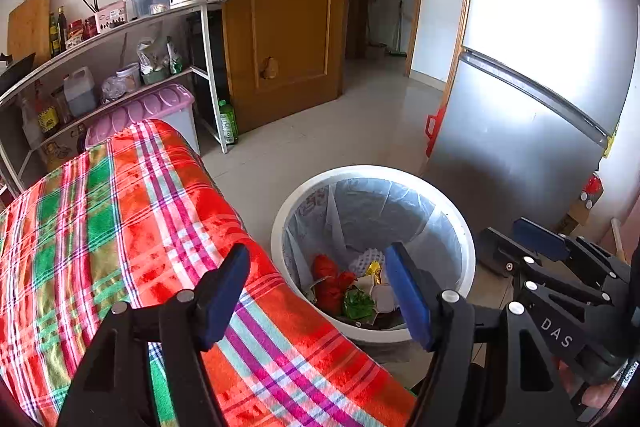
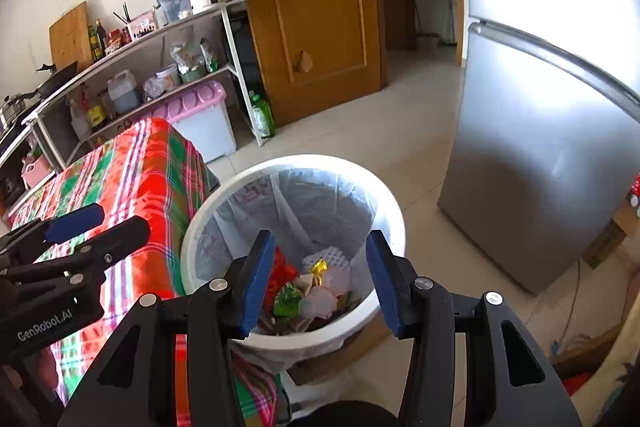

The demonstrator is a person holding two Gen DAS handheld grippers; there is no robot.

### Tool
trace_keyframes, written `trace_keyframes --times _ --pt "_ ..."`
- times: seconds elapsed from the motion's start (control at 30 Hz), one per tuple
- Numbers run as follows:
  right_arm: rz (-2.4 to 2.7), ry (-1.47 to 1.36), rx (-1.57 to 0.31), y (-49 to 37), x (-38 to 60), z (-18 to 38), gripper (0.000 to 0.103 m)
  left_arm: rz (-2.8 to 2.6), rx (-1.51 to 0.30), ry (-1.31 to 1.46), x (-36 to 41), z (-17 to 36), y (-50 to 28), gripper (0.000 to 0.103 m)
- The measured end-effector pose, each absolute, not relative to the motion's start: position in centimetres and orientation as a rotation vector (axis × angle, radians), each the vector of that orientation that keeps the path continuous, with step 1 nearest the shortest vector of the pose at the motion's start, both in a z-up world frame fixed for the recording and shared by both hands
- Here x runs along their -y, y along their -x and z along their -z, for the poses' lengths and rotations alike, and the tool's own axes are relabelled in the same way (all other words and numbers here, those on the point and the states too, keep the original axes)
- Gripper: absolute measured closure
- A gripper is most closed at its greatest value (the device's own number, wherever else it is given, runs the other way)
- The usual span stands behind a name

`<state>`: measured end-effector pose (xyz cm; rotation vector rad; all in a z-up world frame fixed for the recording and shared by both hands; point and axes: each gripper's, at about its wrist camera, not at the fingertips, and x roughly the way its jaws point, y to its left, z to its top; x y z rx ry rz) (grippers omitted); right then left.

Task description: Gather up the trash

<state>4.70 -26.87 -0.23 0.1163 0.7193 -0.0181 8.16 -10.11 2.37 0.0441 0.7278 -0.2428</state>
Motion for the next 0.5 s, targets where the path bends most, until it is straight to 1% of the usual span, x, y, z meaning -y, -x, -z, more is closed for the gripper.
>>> trace_keyframes --times 0.17,0.5 --pt "0.034 -0.098 -0.677 -1.6 25.9 -1.1 0.054 0.216 -0.67 -0.058 9.2 -3.3 -5.0 0.029" --pt "0.07 -0.063 -0.643 2.4 24.9 -1.9 0.054 0.215 -0.657 -0.059 8.6 -3.5 -1.9 0.028"
